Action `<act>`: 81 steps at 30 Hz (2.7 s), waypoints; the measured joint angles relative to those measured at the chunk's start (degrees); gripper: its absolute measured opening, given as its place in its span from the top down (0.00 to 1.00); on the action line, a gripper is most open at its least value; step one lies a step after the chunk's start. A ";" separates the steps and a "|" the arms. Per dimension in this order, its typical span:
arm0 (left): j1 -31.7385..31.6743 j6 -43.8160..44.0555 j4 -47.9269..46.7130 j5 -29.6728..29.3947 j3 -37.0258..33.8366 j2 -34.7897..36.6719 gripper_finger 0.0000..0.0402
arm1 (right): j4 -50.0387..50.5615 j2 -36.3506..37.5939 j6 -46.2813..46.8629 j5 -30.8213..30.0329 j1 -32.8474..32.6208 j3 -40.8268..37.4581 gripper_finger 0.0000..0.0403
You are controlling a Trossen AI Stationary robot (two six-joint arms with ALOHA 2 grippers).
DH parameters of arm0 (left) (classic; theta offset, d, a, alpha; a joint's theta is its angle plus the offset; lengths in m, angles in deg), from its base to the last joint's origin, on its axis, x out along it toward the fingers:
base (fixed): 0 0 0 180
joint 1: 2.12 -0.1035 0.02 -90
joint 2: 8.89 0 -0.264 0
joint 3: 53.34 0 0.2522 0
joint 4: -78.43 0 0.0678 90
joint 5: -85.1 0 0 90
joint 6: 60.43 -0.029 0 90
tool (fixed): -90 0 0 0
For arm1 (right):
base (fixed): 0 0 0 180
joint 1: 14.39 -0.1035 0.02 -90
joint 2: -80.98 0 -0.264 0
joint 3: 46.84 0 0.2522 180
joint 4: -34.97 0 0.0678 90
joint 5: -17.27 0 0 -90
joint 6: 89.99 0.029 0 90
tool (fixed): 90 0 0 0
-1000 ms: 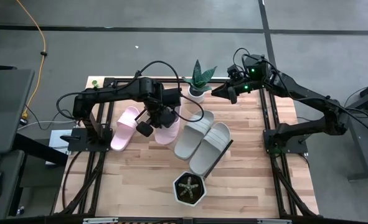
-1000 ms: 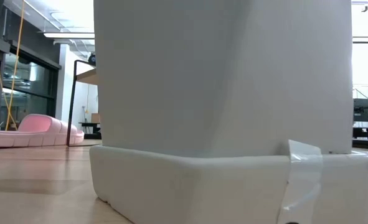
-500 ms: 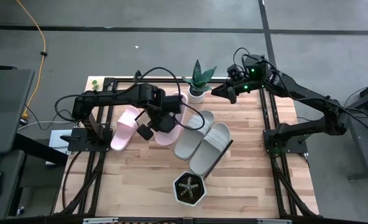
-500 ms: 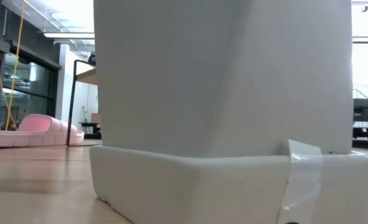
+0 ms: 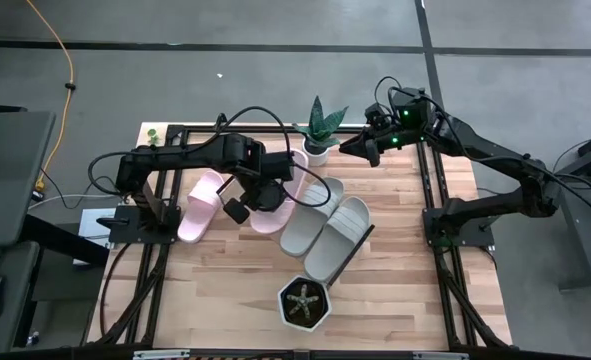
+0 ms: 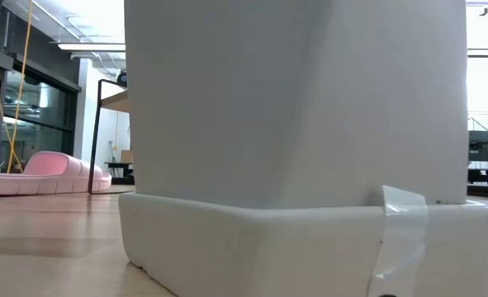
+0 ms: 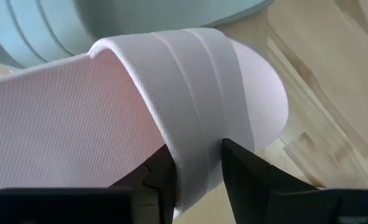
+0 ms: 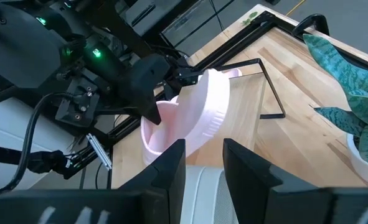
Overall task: Pick and place slides into the shelf
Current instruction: Put the bottom pink slipper on the shelf
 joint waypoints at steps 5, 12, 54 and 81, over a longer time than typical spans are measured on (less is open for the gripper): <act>0.00 -0.60 0.22 -0.44 0.04 0.00 0.72 | 0.00 0.00 0.00 0.00 0.00 0.00 0.76; 0.00 0.53 0.85 -0.65 0.04 0.00 0.67 | 0.00 -0.01 -0.01 0.00 0.00 0.00 0.76; -8.39 34.11 -5.18 -0.97 15.41 1.76 0.95 | 2.01 -0.02 -1.07 0.00 0.00 0.00 0.76; -15.19 50.63 -4.62 -10.18 3.37 6.22 1.00 | 4.00 -0.02 -2.20 0.02 0.00 0.00 0.76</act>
